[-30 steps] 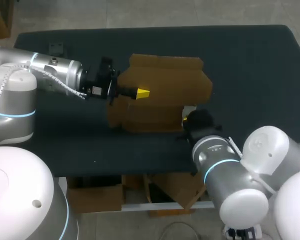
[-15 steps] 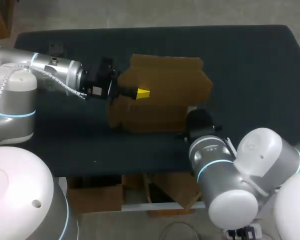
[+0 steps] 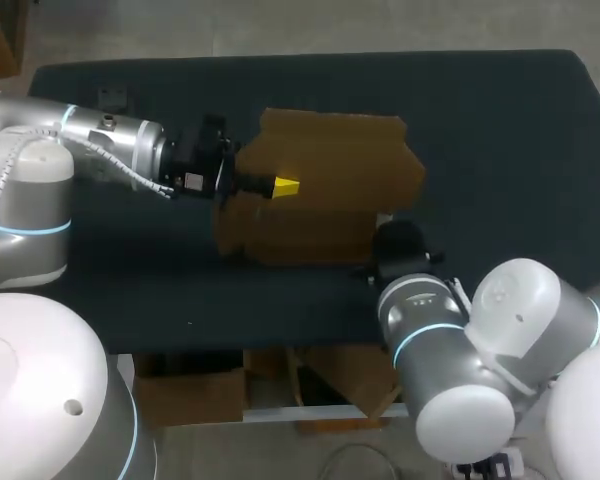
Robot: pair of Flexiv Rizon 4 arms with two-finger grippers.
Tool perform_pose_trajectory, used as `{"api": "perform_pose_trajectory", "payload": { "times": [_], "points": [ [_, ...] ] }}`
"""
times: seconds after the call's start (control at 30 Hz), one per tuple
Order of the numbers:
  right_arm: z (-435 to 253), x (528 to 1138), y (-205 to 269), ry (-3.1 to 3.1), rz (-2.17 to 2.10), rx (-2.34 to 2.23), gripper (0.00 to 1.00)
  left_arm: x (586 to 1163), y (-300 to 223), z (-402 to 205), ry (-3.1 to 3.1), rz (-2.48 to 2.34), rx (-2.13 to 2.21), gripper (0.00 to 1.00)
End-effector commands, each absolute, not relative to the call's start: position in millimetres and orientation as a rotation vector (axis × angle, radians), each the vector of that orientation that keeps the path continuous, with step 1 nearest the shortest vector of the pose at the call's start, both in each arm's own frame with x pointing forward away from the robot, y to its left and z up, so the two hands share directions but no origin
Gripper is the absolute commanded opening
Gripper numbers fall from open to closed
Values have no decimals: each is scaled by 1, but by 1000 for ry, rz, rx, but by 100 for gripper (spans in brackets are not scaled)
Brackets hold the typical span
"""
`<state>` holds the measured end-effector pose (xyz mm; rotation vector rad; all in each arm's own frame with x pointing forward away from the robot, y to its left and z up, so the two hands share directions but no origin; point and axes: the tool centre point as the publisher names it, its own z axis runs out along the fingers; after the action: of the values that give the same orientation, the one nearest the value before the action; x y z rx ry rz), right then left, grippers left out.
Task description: Assemble the packaging by folding the flat box into shape, placing the metal phone stand inside, and closing the box properly
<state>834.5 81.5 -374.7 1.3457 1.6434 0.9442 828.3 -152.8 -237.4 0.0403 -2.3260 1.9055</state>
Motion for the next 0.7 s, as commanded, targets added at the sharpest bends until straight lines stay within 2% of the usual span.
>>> {"api": "perform_pose_trajectory", "payload": {
  "times": [0.03, 0.1, 0.13, 0.17, 0.23, 0.7],
  "points": [
    [-377, 832, 77, 1652, 963, 1335, 0, 826, -152, -235, -2348, 1891, 38, 43],
    [-377, 832, 77, 1658, 968, 1331, 0, 826, -152, -233, -2362, 1887, 31, 56],
    [-376, 831, 76, 1665, 971, 1326, 0, 826, -152, -232, -2365, 1886, 31, 78],
    [-375, 831, 75, 1669, 977, 1323, 0, 826, -152, -231, -2369, 1887, 29, 91],
    [-374, 831, 74, 1679, 983, 1321, 0, 826, -152, -230, -2379, 1888, 27, 100],
    [-368, 837, 61, 1820, 1062, 1340, 0, 819, -150, -218, -2468, 1880, -43, 100]
  ]
}}
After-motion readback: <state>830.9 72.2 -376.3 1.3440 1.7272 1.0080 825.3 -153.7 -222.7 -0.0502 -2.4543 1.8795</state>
